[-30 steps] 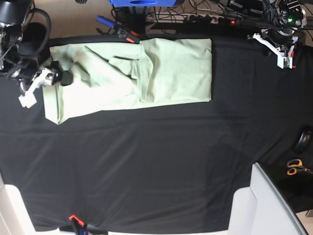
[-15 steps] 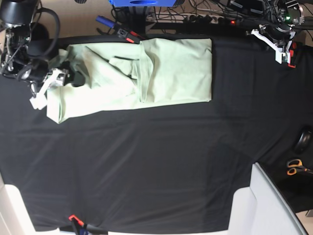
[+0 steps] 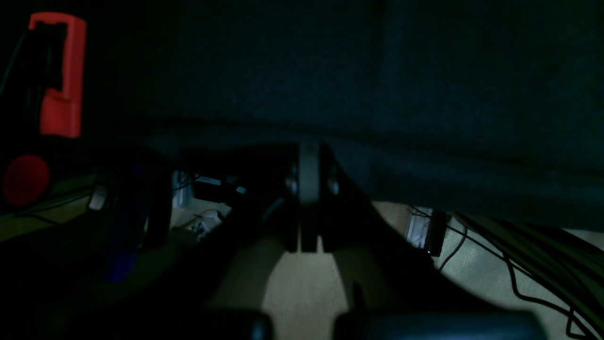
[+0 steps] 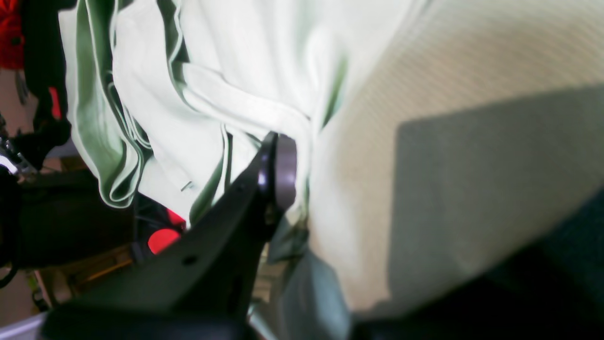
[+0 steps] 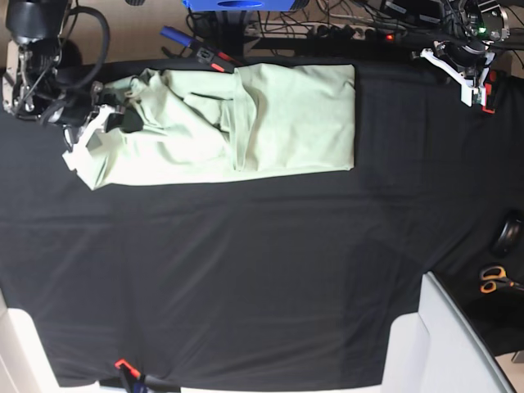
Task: Fold the T-shirt properly
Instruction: 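Fold the grasped end with the right gripper over the folded stack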
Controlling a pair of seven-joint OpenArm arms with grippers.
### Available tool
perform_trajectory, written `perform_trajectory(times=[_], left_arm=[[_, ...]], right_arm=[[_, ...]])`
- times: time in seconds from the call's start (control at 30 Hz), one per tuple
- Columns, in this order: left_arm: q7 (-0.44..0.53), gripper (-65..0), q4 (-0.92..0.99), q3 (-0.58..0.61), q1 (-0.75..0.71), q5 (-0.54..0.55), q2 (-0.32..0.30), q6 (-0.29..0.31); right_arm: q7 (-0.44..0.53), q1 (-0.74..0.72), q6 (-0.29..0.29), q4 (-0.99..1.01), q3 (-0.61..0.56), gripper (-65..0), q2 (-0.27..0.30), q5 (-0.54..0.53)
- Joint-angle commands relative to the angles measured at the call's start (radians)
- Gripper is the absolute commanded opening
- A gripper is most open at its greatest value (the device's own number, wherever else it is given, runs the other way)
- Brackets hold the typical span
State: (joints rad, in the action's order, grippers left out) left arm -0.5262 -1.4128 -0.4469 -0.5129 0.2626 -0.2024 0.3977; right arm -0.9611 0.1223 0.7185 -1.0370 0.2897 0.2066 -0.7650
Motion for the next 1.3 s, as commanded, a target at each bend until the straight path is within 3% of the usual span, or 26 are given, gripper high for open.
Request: perform_trajectory(times=[0.0, 0.13, 0.43, 0.7, 0.87, 0.93, 1.17, 1.27], left_arm=[[0.018, -65.0, -0.016, -0.007, -0.005, 0.004, -0.013, 0.000], [0.018, -65.0, -0.016, -0.007, -0.005, 0.004, -0.013, 0.000], [0.019, -65.0, -0.016, -0.007, -0.005, 0.004, -0.013, 0.000], [0.019, -65.0, -0.018, -0.005, -0.005, 0.004, -0.012, 0.000], [0.019, -65.0, -0.020, -0.005, -0.005, 0.004, -0.012, 0.000], [0.019, -65.0, -0.020, -0.005, -0.005, 0.004, -0.012, 0.000], [0.018, -65.0, -0.046, 0.001, -0.005, 0.004, -0.010, 0.000], [0.013, -65.0, -0.070, 0.001, -0.008, 0.004, -0.010, 0.000]], right_arm=[[-0.037, 0.006, -0.020, 0.002, 0.003, -64.7, 0.011, 0.065], [-0.005, -0.008, -0.020, 0.007, 0.003, -64.7, 0.055, 0.065], [0.011, -0.051, -0.020, 0.007, 0.003, -64.7, 0.219, 0.065], [0.011, -0.060, -0.020, -0.006, -0.004, -64.7, 0.279, 0.066], [0.011, -0.025, -0.020, -0.138, -0.002, -64.9, 0.267, 0.143], [0.006, -0.016, -0.030, -0.200, -0.002, -64.9, 0.230, 0.195], [0.006, 0.023, -0.219, -0.366, -0.002, -64.9, 0.110, 0.474], [0.004, 0.041, -0.259, -0.467, -0.002, -64.9, 0.041, 0.629]])
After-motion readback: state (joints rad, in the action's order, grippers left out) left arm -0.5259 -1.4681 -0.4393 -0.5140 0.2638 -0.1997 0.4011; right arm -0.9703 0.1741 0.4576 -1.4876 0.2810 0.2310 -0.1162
